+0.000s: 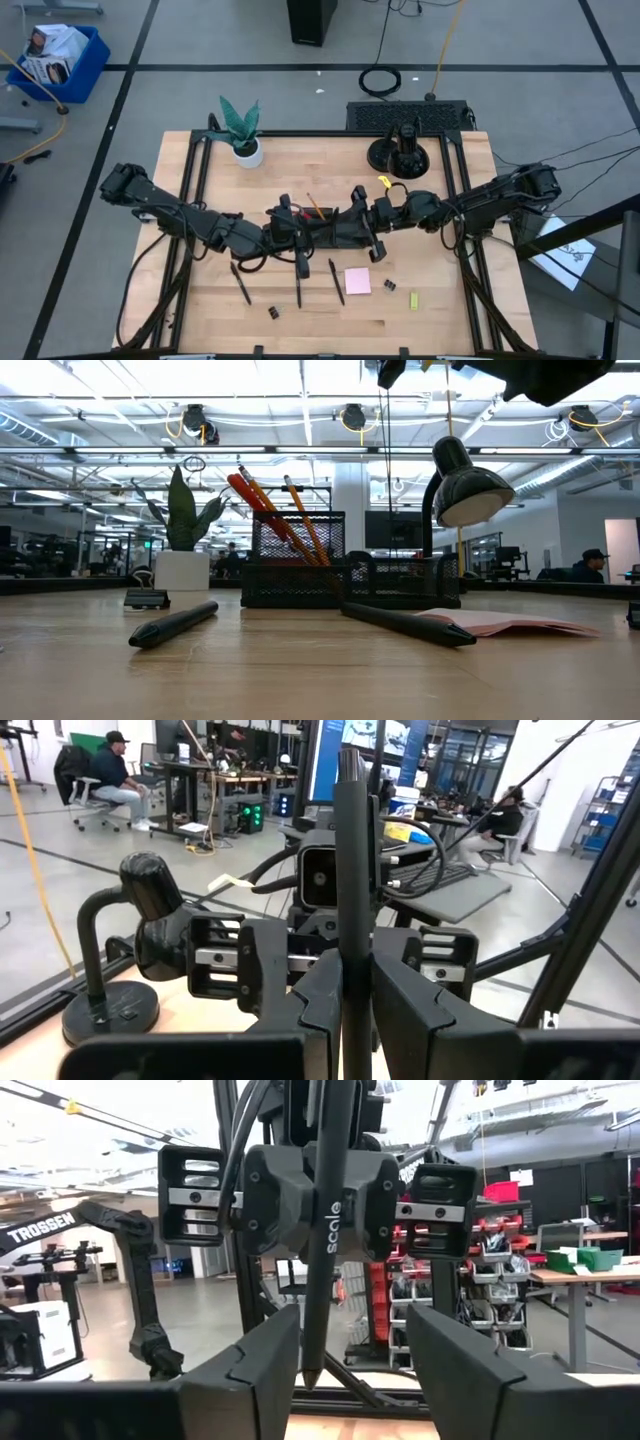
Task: Pick and place office supplies into organizer
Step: Put the top left black pen into the desk organizer
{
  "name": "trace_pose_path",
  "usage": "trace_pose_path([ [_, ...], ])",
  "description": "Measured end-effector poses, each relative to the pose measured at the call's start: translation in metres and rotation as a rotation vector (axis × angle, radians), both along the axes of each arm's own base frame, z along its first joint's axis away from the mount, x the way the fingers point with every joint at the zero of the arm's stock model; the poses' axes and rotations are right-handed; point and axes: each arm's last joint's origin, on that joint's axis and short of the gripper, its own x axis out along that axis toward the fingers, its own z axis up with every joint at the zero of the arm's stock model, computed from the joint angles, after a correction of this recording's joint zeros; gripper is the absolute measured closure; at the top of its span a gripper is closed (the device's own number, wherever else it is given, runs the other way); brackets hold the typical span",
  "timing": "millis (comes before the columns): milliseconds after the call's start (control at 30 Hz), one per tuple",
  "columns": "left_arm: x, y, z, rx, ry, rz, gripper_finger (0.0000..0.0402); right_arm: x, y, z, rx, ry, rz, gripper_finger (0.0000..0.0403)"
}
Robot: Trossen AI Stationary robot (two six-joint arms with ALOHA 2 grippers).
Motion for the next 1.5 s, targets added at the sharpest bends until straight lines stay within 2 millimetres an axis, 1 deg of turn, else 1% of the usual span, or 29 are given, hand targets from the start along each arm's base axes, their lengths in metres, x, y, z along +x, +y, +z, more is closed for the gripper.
trace_pose_path([
  [200,0.000,0.000,0.000,0.003,0.001,0.003,0.0348,0.000,-0.002,0.001,-0.003,-0.003,-0.007,0.0212],
  [500,0.000,0.000,0.000,0.004,0.001,0.003,0.0348,0.005,-0.001,0.012,-0.026,-0.023,-0.017,0.0202],
  [733,0.000,0.000,0.000,0.006,0.002,0.002,0.0348,0.008,-0.007,0.008,-0.024,0.019,-0.037,0.0198],
  [1167,0.000,0.000,0.000,0.009,0.003,0.002,0.0348,0.008,-0.007,0.009,-0.023,0.016,-0.036,0.0196],
  [1300,0.000,0.000,0.000,0.008,0.002,0.002,0.0348,0.013,-0.007,0.014,-0.021,0.002,-0.036,0.0195],
  [1500,0.000,0.000,-0.001,0.007,0.006,0.002,0.0348,0.021,-0.006,0.012,-0.024,0.021,-0.036,0.0195],
])
